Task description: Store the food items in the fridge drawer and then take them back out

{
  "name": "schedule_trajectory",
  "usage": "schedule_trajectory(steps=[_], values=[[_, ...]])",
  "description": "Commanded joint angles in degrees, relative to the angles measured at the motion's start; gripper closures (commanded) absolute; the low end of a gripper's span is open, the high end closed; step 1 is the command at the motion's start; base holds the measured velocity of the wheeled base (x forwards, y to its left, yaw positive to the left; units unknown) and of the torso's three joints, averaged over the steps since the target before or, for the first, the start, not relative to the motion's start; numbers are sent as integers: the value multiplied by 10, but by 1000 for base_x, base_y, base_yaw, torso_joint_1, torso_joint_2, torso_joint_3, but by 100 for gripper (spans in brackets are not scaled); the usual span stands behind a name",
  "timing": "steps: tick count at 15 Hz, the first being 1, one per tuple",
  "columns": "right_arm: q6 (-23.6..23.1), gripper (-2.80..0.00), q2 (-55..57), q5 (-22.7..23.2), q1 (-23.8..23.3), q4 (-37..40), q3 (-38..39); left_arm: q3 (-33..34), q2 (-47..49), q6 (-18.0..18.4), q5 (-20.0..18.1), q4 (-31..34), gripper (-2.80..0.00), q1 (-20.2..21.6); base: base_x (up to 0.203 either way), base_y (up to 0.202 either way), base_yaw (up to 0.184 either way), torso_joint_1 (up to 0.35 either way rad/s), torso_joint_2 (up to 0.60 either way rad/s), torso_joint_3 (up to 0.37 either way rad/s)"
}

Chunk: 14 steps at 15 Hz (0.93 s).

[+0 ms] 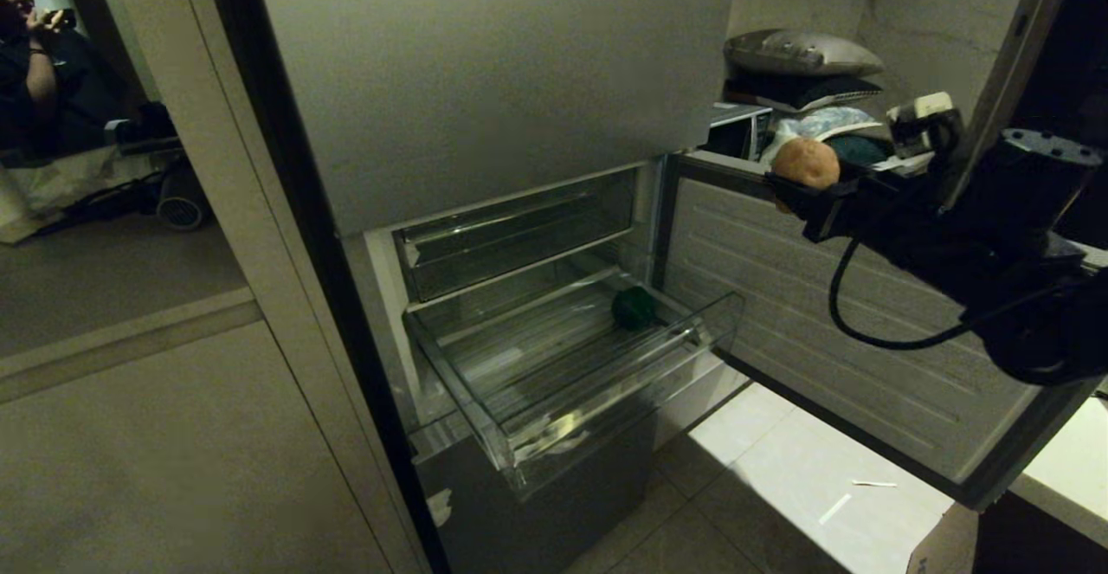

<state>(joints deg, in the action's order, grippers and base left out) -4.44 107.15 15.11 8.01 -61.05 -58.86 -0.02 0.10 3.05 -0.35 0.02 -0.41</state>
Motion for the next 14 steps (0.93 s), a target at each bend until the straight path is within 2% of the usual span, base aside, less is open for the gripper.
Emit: schedule_trajectory(steps=[1,2,6,12,14], values=[[6,0,90,65,8,-35,-30,0,1,0,0,0,0,0,0,0,0,0,0,0],[16,0,107,81,19,-33,-48,0,1,0,0,0,0,0,0,0,0,0,0,0],[69,0,181,88,65,-31,-126,-1,1,0,0,1,0,0,0,0,0,0,0,0],[80,0,270,80,139,5,-216,0,1,0,0,0,0,0,0,0,0,0,0,0],[79,0,295,48,150,8,-235,0,1,0,0,0,0,0,0,0,0,0,0,0]])
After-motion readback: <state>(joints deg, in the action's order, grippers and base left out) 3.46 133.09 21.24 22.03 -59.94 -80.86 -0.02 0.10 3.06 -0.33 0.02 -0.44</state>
